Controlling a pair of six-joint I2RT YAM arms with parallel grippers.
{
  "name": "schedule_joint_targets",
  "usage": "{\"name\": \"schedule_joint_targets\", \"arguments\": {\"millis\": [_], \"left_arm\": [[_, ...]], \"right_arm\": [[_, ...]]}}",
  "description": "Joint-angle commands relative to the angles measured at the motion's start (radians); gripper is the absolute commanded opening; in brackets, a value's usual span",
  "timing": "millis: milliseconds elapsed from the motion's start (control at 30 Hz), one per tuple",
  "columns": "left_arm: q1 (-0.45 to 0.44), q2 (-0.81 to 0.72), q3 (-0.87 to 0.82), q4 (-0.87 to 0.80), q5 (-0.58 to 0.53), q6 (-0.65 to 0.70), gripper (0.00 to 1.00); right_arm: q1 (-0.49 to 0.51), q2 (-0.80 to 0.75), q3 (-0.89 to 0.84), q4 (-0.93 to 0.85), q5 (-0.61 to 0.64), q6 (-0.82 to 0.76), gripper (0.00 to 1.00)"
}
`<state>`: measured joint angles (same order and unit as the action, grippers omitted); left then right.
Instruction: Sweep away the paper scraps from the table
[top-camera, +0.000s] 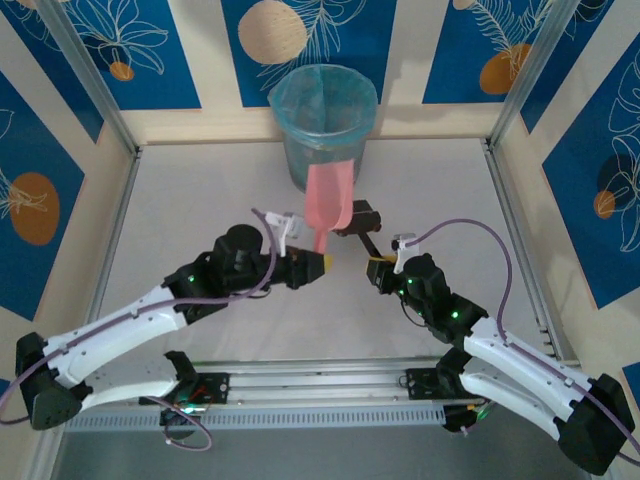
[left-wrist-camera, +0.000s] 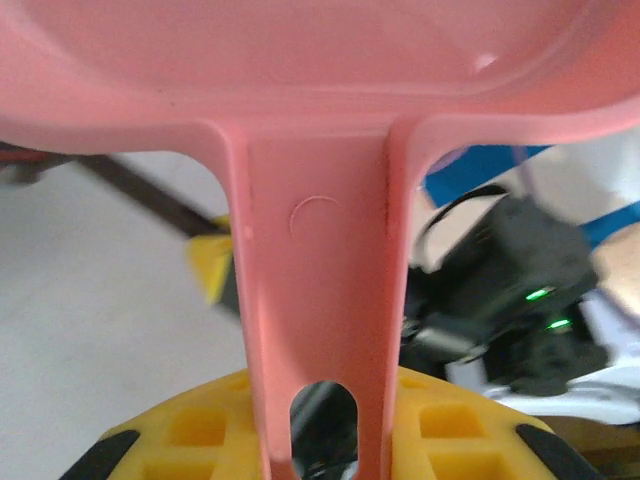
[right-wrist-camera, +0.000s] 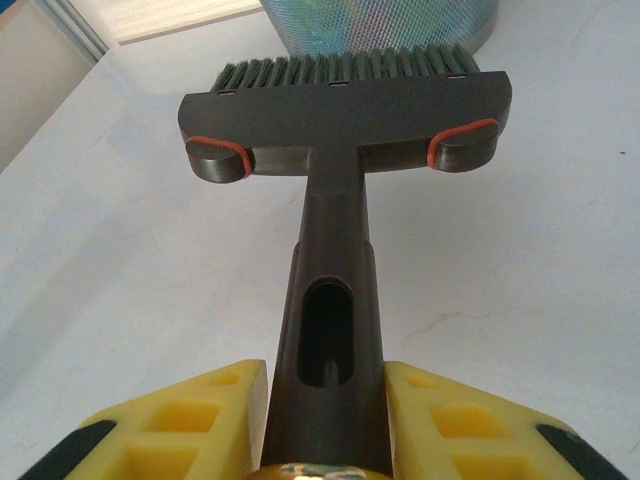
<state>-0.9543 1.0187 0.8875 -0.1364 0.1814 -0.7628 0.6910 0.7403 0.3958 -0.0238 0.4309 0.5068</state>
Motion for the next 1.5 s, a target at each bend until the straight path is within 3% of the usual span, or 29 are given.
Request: {"name": "schedule_joint_targets", "arguments": {"millis": [0,300,467,767,1133,1333,1467], "left_arm": [[-0.006,-0.049,-0.106,-0.169,-0.097,0.058,0.00],[-0.013,-0.097,-0.228,-0.387,-0.233,-0.031,0.00],[-0.020,-0.034,-0.220,-0.520,-0.355,-0.053,0.00],[-0.019,0.138,-0.160,-0.605,-0.431,-0.025,0.00],[0.083,0.397,-0.028,-0.555,-0.315,0.103,0.07],[0.117,0.537,0.050,-0.535,-0.252,0.151,0.07],[0.153,0.580,0.067,-0.534,-0.233,0.173,0.13]], "right_arm": [[-0.008,-0.010,-0.010,0.046,0.019,0.027,0.00],[-0.011,0.050,0.001,0.060,0.001,0.051,0.00],[-0.005,0.086,0.016,0.069,-0.016,0.047,0.00],[0.037,0.162,0.074,0.023,0.032,0.048,0.00],[0.035,0.199,0.105,-0.013,0.098,0.047,0.00],[0.031,0.326,0.184,-0.060,0.120,0.048,0.00],[0.032,0.373,0.213,-0.080,0.146,0.054,0.00]]}}
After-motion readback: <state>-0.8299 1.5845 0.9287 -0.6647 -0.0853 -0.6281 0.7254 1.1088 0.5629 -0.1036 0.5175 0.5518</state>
